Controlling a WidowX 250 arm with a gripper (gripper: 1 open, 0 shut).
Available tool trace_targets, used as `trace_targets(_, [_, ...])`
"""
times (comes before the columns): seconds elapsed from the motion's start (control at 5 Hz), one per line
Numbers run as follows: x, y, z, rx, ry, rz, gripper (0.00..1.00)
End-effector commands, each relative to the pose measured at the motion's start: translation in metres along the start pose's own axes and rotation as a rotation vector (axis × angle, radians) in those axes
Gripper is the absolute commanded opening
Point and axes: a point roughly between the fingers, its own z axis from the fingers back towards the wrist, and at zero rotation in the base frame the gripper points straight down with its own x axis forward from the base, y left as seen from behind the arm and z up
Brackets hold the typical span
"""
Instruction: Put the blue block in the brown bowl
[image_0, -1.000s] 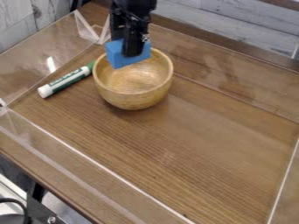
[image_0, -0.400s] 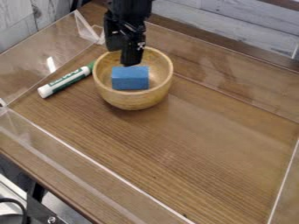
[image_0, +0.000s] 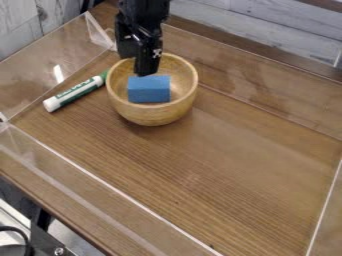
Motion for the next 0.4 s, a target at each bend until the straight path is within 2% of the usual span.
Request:
trace_targets(0.0, [-0.0015, 0.0052, 0.0217, 0.06, -0.075, 0.01, 1.0])
trace_targets(0.2, [-0.0019, 0.0057, 0.0187, 0.063, -0.085, 0.008, 1.0])
